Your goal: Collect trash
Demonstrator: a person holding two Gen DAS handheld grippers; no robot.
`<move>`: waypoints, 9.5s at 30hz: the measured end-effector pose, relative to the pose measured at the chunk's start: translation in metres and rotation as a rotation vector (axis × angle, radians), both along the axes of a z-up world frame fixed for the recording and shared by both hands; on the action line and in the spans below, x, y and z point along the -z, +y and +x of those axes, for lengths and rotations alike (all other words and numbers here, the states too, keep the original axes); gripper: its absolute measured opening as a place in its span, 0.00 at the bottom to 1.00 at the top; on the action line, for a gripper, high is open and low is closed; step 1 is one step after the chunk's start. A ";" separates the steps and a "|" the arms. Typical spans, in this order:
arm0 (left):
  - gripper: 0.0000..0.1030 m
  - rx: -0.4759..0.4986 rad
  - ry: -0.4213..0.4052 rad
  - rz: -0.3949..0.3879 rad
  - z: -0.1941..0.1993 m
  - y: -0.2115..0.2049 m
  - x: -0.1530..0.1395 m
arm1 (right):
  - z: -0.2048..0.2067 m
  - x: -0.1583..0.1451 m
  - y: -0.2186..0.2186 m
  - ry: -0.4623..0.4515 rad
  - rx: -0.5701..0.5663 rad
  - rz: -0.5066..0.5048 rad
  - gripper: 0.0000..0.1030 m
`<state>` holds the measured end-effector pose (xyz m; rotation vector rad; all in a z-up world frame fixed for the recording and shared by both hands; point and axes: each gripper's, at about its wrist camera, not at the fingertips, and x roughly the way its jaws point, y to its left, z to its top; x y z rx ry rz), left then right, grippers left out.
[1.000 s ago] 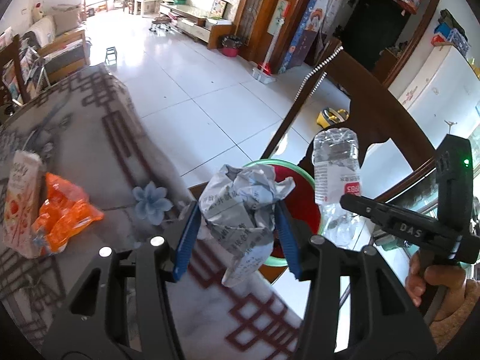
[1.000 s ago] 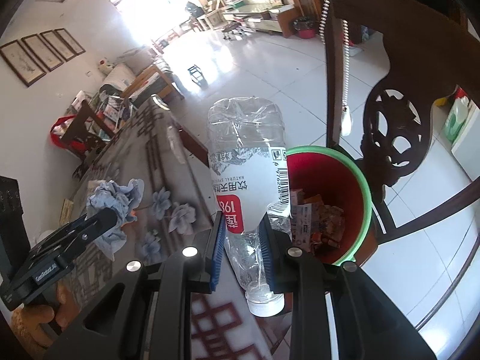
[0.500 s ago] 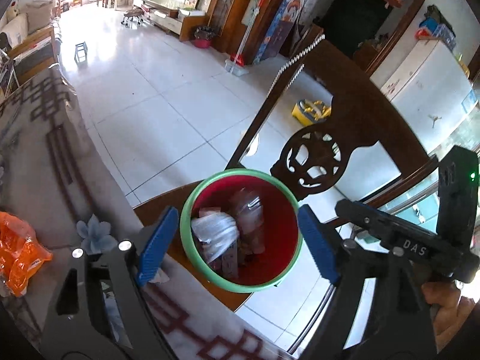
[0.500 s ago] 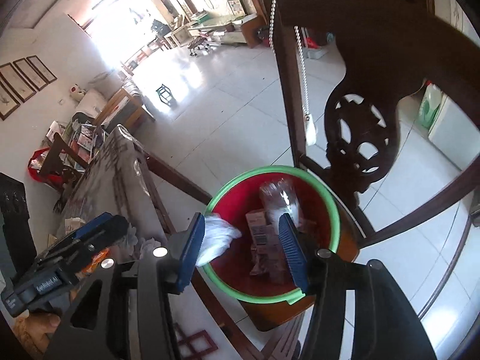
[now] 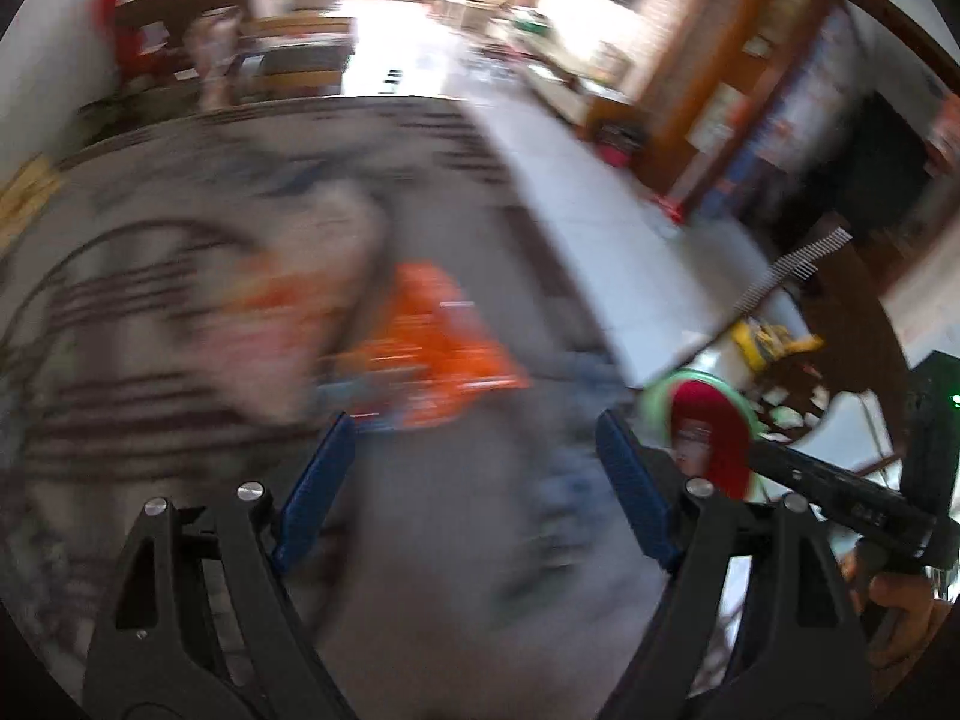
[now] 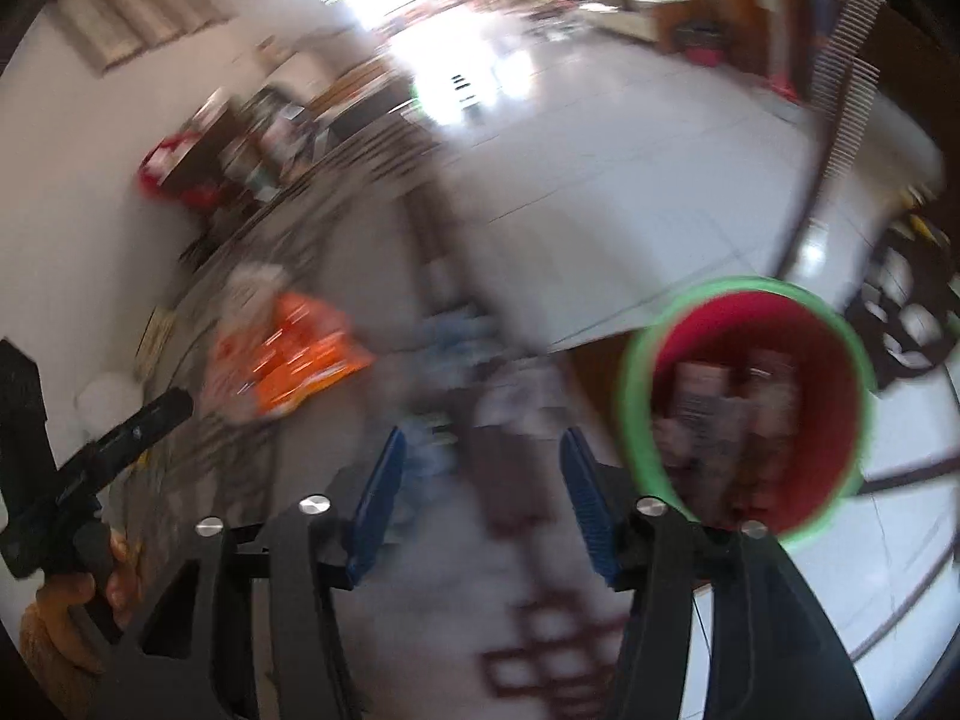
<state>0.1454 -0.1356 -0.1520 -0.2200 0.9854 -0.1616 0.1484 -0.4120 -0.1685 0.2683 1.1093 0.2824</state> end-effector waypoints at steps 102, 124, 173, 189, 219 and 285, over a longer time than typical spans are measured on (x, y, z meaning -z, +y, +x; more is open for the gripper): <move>0.32 0.155 -0.161 -0.004 -0.052 -0.011 -0.061 | -0.071 -0.068 0.011 -0.156 0.136 0.046 0.51; 0.32 0.395 -0.102 -0.004 -0.019 -0.170 -0.033 | -0.086 -0.046 -0.134 -0.122 0.359 0.021 0.51; 0.66 0.245 -0.283 -0.069 -0.064 -0.045 -0.113 | -0.110 -0.111 -0.031 -0.328 0.370 -0.161 0.92; 0.95 0.014 -0.507 0.095 -0.119 0.073 -0.172 | -0.154 -0.161 0.075 -0.646 0.461 -0.228 0.93; 0.95 0.016 -0.523 0.068 -0.140 0.090 -0.186 | -0.169 -0.165 0.123 -0.560 0.362 -0.290 0.94; 0.95 -0.006 -0.461 0.086 -0.121 0.092 -0.159 | -0.159 -0.134 0.117 -0.468 0.358 -0.310 0.94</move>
